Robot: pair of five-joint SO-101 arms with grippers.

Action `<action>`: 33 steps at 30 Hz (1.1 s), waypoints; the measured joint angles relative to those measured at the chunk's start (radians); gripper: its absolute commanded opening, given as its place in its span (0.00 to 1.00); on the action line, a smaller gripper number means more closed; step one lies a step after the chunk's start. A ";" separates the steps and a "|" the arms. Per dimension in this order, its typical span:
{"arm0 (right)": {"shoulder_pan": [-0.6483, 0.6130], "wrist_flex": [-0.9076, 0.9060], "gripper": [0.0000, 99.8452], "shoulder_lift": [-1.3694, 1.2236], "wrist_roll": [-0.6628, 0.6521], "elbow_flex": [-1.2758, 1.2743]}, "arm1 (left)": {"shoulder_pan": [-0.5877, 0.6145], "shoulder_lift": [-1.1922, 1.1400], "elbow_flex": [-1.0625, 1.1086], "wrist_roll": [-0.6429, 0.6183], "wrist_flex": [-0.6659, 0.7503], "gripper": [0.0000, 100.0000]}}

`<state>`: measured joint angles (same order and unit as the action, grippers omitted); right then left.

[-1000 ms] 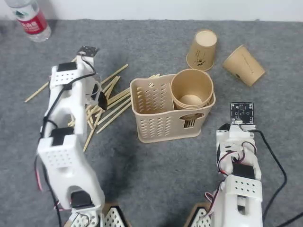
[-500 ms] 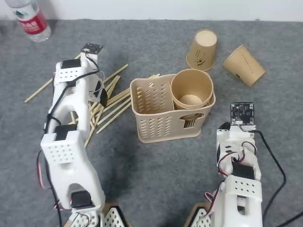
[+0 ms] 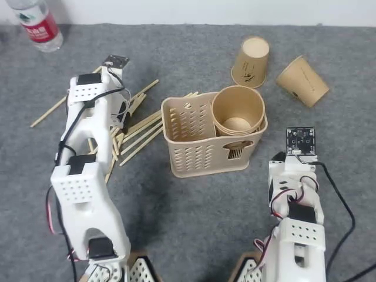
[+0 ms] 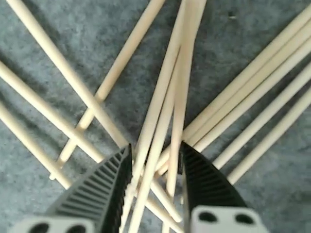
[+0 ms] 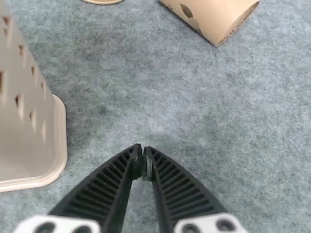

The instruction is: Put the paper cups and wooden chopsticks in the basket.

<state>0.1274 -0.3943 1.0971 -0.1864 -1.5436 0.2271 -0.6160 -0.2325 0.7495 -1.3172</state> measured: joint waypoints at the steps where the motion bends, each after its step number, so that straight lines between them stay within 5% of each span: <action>1: 0.000 0.000 0.01 0.000 0.000 0.000 | -0.003 0.000 0.000 0.000 0.000 0.14; 33: 0.000 0.000 0.01 0.000 0.000 0.000 | -0.078 -0.008 -0.040 0.078 -0.164 0.01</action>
<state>0.1274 -0.3943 1.0971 -0.1864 -1.5436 0.1488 -0.6237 -0.2723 0.8278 -1.4814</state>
